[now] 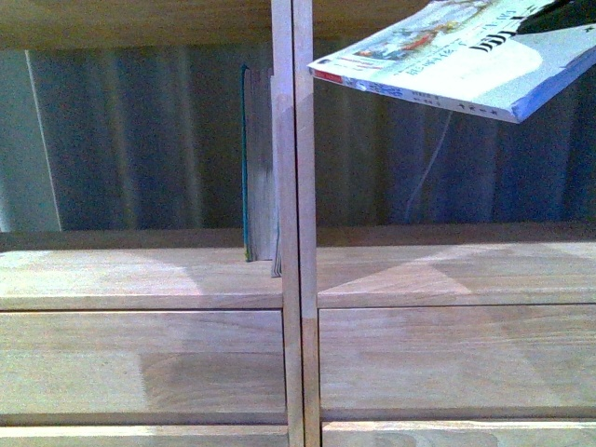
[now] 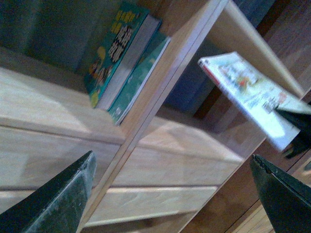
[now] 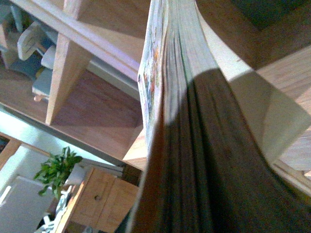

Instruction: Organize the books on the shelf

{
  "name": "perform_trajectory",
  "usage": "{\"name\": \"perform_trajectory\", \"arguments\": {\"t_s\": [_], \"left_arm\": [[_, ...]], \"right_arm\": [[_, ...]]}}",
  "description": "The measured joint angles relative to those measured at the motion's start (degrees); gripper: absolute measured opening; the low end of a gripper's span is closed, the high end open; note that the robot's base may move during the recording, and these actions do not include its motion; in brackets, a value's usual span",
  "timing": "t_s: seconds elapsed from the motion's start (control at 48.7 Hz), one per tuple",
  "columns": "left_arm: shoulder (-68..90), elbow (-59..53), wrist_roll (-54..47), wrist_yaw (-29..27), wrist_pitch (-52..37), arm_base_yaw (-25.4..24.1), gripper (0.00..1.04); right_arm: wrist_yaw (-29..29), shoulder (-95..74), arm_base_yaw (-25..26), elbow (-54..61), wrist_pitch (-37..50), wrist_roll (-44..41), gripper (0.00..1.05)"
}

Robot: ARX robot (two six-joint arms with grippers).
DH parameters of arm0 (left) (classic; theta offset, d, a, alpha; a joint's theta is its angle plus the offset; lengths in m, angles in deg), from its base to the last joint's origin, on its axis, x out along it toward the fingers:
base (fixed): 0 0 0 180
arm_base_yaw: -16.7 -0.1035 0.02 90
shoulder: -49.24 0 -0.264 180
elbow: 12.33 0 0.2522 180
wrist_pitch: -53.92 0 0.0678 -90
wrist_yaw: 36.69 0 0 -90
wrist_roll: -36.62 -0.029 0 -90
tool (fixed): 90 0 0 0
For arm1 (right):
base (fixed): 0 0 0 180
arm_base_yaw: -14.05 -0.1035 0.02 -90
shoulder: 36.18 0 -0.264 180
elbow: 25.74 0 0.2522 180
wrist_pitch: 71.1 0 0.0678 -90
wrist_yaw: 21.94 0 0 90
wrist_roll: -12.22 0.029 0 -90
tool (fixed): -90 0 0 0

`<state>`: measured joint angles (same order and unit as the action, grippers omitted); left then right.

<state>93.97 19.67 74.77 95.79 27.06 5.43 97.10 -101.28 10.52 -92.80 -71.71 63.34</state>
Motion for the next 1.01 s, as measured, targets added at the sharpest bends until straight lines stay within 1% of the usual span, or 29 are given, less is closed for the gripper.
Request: {"name": "perform_trajectory", "arguments": {"t_s": [0.021,0.082,0.185,0.287,0.308,0.39,0.657,0.821,1.006], "left_arm": [[1.66,0.7,3.17,-0.04,-3.5,-0.04,0.97],[4.79,1.97,9.14,-0.55,-8.17,0.04,0.97],[9.29,3.32,17.46,-3.43,-13.68,1.16,0.97],[13.07,3.98,23.1,-6.49,-18.29,2.84,0.97],[14.29,4.15,24.96,-7.93,-20.0,3.61,0.97],[16.61,4.55,28.24,-10.71,-22.95,5.88,0.97],[22.12,7.17,31.23,-15.15,-26.51,13.88,0.97],[25.22,9.29,31.82,-17.51,-27.43,16.7,0.97],[28.13,11.67,31.74,-18.82,-28.0,19.76,0.97]], "right_arm": [[-0.11,0.11,-0.42,0.09,0.13,-0.02,0.07],[-0.59,0.35,-1.42,0.33,0.5,-0.13,0.07],[-1.66,0.57,-3.1,0.35,0.76,-0.17,0.07],[-2.47,0.74,-4.74,0.35,1.31,-0.15,0.07],[-2.54,0.79,-5.31,0.35,1.53,-0.15,0.07],[-2.91,1.01,-6.51,0.37,1.66,-0.13,0.07],[-3.08,1.97,-9.27,1.77,2.62,0.33,0.07],[-2.34,3.43,-9.9,3.34,2.82,0.39,0.07],[-0.85,5.01,-10.82,4.44,2.89,0.48,0.07]]}}
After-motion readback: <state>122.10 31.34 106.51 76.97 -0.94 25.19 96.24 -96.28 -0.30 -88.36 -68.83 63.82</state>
